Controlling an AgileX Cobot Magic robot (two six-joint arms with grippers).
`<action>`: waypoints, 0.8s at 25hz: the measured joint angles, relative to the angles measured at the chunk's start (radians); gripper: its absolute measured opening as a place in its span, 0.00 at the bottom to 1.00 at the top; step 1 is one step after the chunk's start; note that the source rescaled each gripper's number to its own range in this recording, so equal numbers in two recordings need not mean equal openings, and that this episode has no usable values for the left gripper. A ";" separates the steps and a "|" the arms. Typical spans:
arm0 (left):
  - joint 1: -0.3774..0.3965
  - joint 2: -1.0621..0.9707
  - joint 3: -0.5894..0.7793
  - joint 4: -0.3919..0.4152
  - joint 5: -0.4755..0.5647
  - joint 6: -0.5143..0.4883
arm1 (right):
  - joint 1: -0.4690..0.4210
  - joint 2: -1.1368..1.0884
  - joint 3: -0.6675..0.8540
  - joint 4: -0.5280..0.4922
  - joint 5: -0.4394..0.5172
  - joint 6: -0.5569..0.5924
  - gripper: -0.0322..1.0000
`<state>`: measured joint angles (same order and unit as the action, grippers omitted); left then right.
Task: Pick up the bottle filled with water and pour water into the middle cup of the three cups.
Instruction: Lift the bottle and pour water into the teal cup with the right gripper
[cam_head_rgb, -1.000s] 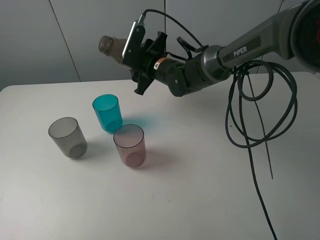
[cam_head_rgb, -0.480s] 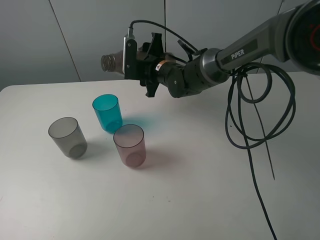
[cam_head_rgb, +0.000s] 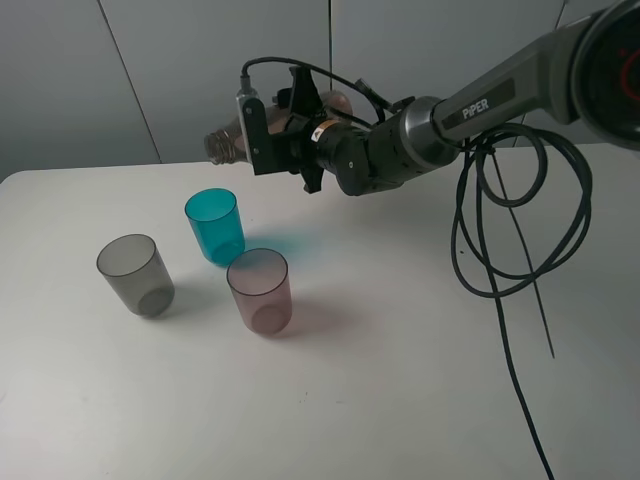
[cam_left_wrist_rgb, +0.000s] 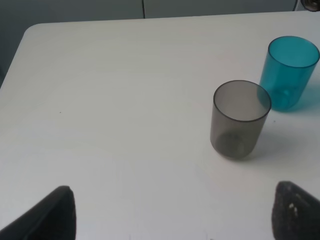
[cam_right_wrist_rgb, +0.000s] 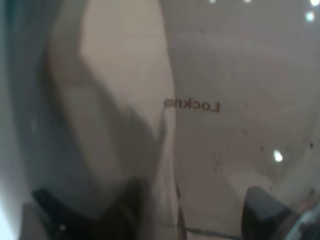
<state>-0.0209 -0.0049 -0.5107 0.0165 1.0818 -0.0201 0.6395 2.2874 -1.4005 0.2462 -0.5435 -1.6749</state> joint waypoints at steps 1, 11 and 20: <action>0.000 0.000 0.000 0.000 0.000 0.000 | 0.000 0.000 0.000 0.000 0.000 -0.008 0.03; 0.000 0.000 0.000 0.000 0.000 0.000 | 0.000 0.000 0.000 -0.002 -0.048 -0.088 0.03; 0.000 0.000 0.000 0.000 0.000 0.000 | 0.000 0.000 0.000 -0.017 -0.069 -0.165 0.03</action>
<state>-0.0209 -0.0049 -0.5107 0.0165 1.0818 -0.0201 0.6395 2.2874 -1.4005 0.2293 -0.6122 -1.8396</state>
